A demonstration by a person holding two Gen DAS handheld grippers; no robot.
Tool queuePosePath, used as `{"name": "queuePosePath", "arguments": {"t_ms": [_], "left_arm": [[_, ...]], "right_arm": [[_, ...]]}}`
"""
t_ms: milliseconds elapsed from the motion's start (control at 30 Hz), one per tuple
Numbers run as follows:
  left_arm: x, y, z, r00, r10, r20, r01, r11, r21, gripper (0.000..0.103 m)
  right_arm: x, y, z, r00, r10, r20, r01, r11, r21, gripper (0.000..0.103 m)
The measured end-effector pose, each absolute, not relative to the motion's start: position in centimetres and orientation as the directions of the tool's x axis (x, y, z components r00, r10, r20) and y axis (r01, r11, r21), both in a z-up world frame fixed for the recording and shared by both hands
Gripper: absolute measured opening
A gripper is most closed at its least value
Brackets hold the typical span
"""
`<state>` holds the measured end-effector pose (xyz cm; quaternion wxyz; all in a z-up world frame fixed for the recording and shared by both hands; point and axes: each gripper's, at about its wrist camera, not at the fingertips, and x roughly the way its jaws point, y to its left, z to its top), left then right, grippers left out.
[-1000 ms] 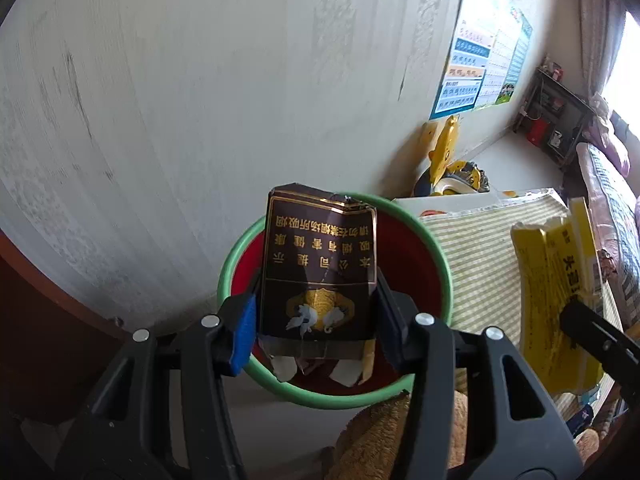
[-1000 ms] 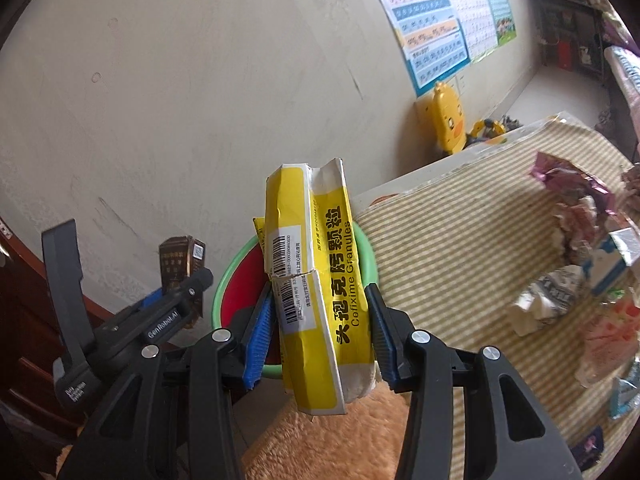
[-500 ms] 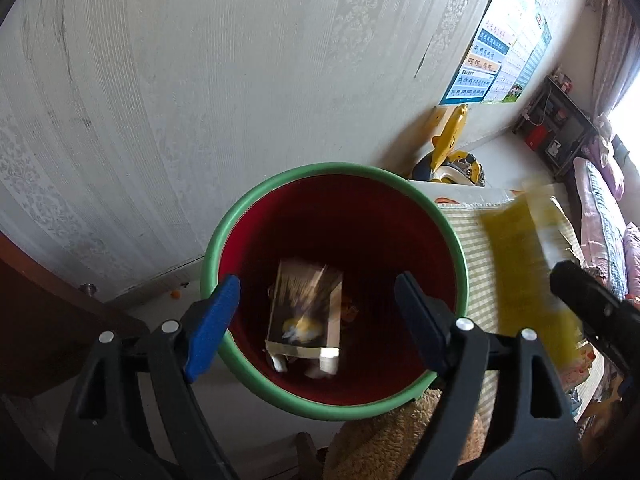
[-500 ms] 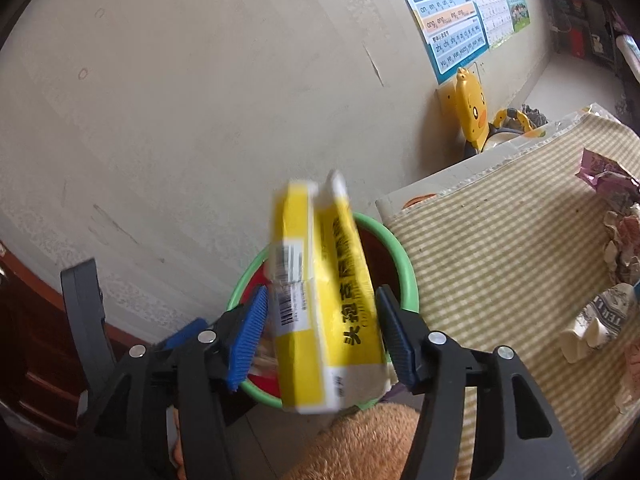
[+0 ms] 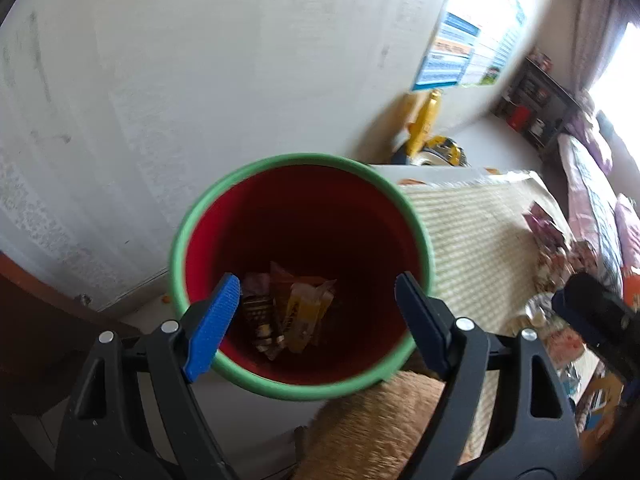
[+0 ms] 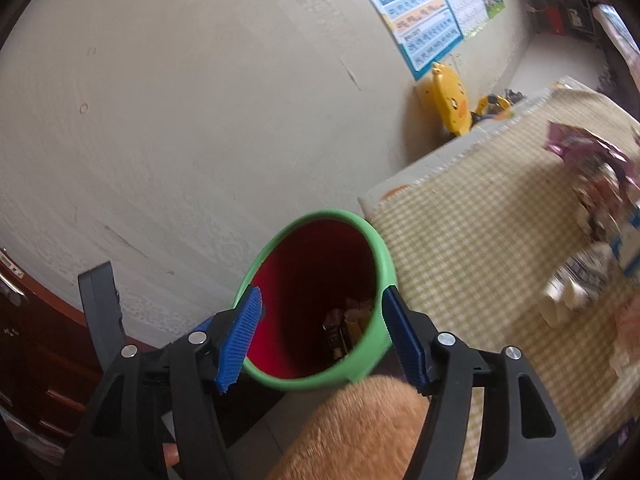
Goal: Collect trash
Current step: 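Grasp the blue wrapper with the left tool while the right tool grasps a silver-blue wrapper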
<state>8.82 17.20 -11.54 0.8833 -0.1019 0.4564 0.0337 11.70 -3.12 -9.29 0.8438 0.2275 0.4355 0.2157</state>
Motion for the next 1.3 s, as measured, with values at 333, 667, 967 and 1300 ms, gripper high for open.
{"name": "queuePosePath", "arguments": {"t_ms": [333, 667, 967, 1300], "left_arm": [[7.3, 9.4, -10.3, 0.588, -0.121, -0.800, 0.025, 0.991, -0.131, 0.080], [4.9, 1.7, -10.6, 0.552, -0.258, -0.793, 0.210, 0.963, -0.167, 0.083], [0.2, -5.8, -14.3, 0.392, -0.356, -0.849, 0.393, 0.899, -0.195, 0.085], [-1.7, -10.8, -17.3, 0.359, -0.316, -0.878, 0.464, 0.877, -0.126, 0.085]], "right_arm": [[5.3, -14.6, -10.9, 0.597, 0.364, -0.715, 0.049, 0.873, 0.485, 0.063], [1.7, -28.7, -17.8, 0.502, 0.082, -0.861, 0.518, 0.769, 0.374, 0.064], [2.2, -28.9, -20.3, 0.478, 0.164, -0.863, 0.461, 0.790, 0.405, 0.024], [-2.5, -30.6, -16.2, 0.646, 0.127, -0.753, 0.403, 0.781, 0.477, 0.018]]}}
